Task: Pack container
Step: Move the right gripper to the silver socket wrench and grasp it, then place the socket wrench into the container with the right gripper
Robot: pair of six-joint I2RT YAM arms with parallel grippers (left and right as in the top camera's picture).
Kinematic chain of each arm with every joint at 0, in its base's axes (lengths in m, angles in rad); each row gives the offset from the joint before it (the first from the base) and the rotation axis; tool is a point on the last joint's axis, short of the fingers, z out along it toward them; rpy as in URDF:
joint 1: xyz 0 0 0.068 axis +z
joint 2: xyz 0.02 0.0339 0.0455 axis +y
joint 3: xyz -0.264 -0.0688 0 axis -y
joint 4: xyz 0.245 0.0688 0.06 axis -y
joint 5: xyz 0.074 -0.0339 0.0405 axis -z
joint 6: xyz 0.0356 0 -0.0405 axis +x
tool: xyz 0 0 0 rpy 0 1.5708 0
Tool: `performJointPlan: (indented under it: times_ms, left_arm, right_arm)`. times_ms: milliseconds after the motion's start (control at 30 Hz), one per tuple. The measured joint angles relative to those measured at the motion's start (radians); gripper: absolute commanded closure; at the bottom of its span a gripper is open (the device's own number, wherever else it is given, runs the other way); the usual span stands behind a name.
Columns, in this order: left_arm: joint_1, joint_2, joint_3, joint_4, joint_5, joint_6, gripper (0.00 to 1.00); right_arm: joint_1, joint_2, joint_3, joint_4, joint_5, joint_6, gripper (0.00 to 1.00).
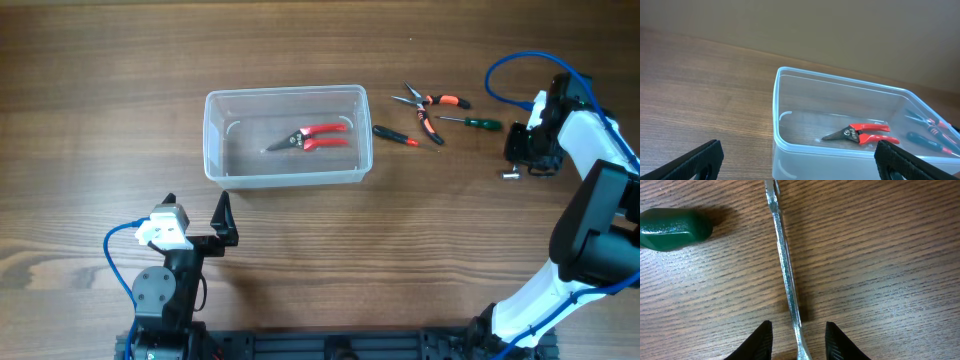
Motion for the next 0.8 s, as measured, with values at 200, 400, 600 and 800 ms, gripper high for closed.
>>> performJointPlan:
  times_ms: [200, 400, 600, 800]
  left_arm:
    - [0.0, 0.0, 0.0, 0.0, 0.0, 0.0, 0.0]
    - [0.0, 0.0, 0.0, 0.0, 0.0, 0.0, 0.0]
    - [0.0, 0.0, 0.0, 0.0, 0.0, 0.0, 0.0]
    - [0.0, 0.0, 0.0, 0.0, 0.0, 0.0, 0.0]
  right_arm:
    - [0.0, 0.035, 0.001, 0.006, 0.001, 0.0, 0.72]
    - [0.0, 0.039, 0.004, 0.013, -0.005, -0.002, 0.96]
    - [-0.001, 0.045, 0.027, -0.098, -0.111, 0.0, 0.96]
    - [0.006, 0.03, 0.079, -0.198, -0.225, 0.001, 0.96]
